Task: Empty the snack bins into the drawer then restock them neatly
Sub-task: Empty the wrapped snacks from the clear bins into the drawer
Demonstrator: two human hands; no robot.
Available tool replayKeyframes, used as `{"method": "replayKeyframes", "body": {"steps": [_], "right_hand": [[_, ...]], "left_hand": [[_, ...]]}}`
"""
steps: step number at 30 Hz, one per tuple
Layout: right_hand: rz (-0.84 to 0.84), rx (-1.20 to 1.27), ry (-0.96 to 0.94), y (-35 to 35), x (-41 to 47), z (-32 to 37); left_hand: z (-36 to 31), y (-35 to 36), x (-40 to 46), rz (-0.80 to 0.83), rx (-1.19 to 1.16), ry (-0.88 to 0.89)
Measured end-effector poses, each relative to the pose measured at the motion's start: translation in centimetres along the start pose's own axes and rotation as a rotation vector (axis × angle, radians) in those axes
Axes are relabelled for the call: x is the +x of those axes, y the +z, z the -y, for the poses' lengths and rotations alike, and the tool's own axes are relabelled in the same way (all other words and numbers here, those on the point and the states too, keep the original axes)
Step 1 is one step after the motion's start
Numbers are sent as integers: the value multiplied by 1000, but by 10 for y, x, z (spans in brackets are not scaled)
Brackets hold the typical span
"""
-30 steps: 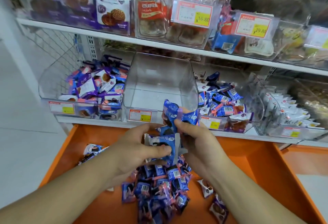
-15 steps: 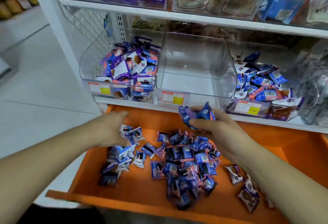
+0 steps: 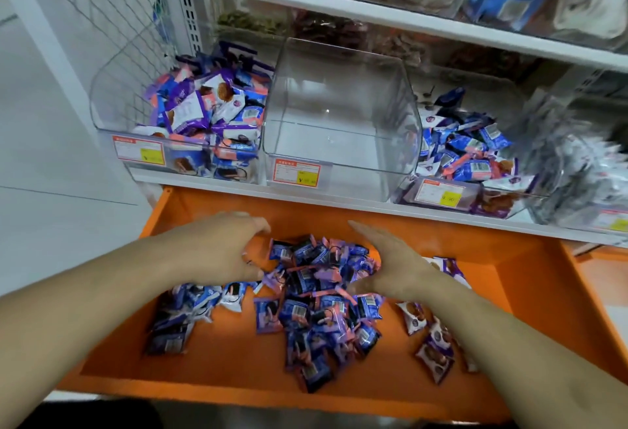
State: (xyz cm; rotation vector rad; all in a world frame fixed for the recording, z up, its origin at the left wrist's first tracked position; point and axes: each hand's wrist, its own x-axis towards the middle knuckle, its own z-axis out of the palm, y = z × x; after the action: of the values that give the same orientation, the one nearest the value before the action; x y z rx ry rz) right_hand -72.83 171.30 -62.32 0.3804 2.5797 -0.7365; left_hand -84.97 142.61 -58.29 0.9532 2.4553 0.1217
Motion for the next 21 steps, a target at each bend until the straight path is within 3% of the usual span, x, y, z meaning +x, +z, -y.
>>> {"method": "replayKeyframes", "body": {"steps": [7, 14, 21], "right_hand": [[-31, -74, -7, -9, -5, 9], [30, -42, -14, 37, 9, -8], [-21, -22, -54, 83, 65, -34]], "left_hand": [[25, 35, 20, 28, -24, -39], [55, 120, 72, 43, -143, -101], [88, 193, 127, 123, -137, 36]]}}
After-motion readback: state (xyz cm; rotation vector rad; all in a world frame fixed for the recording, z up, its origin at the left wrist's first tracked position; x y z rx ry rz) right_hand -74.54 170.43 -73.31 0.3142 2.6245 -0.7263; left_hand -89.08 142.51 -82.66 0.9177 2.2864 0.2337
